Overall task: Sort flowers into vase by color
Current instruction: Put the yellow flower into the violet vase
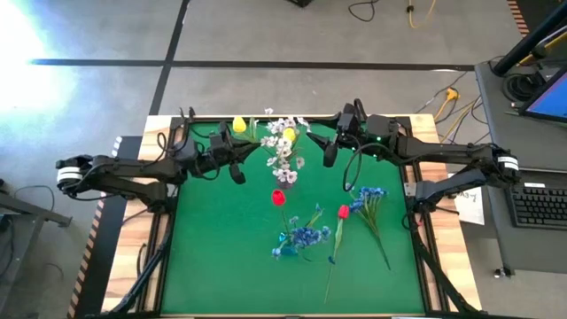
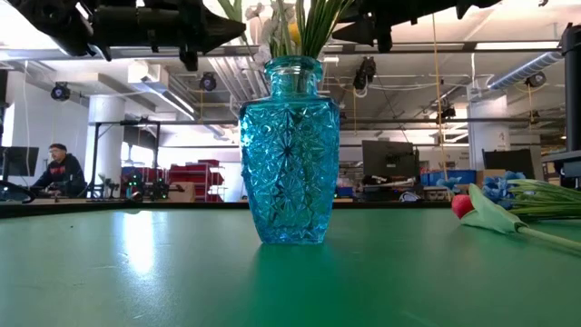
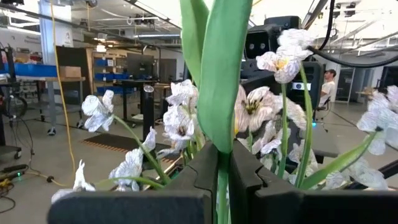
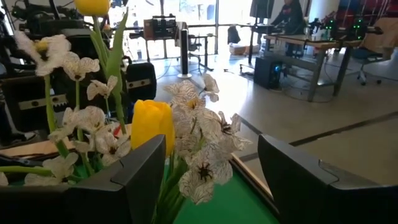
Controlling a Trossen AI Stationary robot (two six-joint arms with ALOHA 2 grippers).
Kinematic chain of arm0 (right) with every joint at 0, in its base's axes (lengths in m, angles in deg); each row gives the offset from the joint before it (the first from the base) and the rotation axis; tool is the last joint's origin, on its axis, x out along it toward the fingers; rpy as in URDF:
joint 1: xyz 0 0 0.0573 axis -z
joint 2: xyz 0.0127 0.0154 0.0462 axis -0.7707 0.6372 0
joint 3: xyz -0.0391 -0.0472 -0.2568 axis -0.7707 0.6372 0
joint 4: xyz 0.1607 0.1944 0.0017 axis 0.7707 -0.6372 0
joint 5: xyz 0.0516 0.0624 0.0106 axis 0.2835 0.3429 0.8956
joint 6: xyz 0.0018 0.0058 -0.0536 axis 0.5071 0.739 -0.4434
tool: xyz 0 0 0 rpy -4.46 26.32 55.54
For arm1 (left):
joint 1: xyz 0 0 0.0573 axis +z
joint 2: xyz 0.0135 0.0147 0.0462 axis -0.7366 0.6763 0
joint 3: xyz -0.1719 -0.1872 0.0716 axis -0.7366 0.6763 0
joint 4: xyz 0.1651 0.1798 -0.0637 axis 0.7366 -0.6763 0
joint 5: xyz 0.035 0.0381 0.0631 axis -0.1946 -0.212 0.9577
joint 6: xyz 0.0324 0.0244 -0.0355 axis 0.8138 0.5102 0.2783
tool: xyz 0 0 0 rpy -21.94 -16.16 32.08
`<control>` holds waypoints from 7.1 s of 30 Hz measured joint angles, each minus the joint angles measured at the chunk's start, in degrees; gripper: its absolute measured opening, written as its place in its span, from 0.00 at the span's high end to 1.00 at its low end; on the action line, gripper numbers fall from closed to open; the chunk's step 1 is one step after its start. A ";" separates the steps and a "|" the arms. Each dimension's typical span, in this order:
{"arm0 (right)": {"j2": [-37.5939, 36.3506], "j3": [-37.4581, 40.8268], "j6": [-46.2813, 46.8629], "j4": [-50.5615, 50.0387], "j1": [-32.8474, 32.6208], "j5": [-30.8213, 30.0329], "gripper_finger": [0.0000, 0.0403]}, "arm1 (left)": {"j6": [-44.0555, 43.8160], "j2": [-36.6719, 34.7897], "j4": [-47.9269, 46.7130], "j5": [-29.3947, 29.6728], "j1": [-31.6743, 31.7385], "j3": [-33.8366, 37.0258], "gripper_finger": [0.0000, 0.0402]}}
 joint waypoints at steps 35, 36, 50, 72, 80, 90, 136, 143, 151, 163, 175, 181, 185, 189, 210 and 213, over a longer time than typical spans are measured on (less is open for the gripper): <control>2.04 11.00 4.30 -13.31 0.78 -1.64 0.30 | 1.21 -5.85 -8.33 -0.04 0.00 0.15 1.00; 3.09 12.54 3.52 -10.80 1.02 -0.10 0.29 | 1.30 -5.79 -8.35 -0.04 0.00 0.00 1.00; 24.39 24.45 10.40 34.06 0.61 6.24 0.22 | 1.54 -5.63 -8.64 -0.02 0.00 -0.66 1.00; 39.99 17.35 4.99 43.13 -2.26 6.35 0.11 | 1.49 -4.11 -8.75 0.46 0.09 -0.66 1.00; 42.24 17.04 3.13 47.88 -2.38 7.13 0.11 | 1.49 -2.54 -8.23 0.70 0.14 -0.66 1.00; 42.31 15.24 1.08 47.94 -2.40 9.47 0.11 | 1.39 -2.34 -9.45 1.88 0.17 -0.66 1.00; 42.33 12.41 -1.97 45.57 -2.36 12.24 0.31 | 0.45 -2.27 -9.41 1.92 0.15 -0.66 1.00; 42.29 12.39 -1.54 45.18 -2.36 12.24 0.30 | -0.23 -2.46 -7.09 -1.59 0.05 -0.66 1.00; 42.28 12.39 -1.39 45.06 -2.36 12.22 0.29 | 1.29 -2.88 -7.12 -1.64 0.07 -1.77 1.00; 42.28 12.40 -1.13 44.97 -2.36 12.20 0.30 | 2.13 -2.19 -7.19 -1.62 0.07 -2.69 1.00; 42.28 12.41 -0.92 44.97 -2.36 12.20 0.30 | 2.13 -2.19 -7.00 -1.60 0.07 -2.69 1.00; 42.28 12.41 -0.91 44.95 -2.36 12.20 0.30 | 2.13 -2.18 -6.74 -1.60 0.07 -2.69 1.00; 42.28 12.41 -0.92 44.95 -2.36 12.21 0.31 | 2.13 -1.15 -6.04 -1.60 0.07 -2.69 1.00; 42.28 12.44 -0.89 44.93 -2.36 12.20 0.30 | 1.69 0.16 -5.56 -1.54 0.09 -2.75 1.00; 42.31 12.46 -0.91 44.90 -2.38 12.22 0.31 | 1.51 3.51 -5.57 -1.66 0.09 -2.78 1.00; 42.31 12.46 -0.91 44.89 -2.38 12.21 0.30 | 1.54 4.16 -5.05 -3.07 0.09 -2.80 1.00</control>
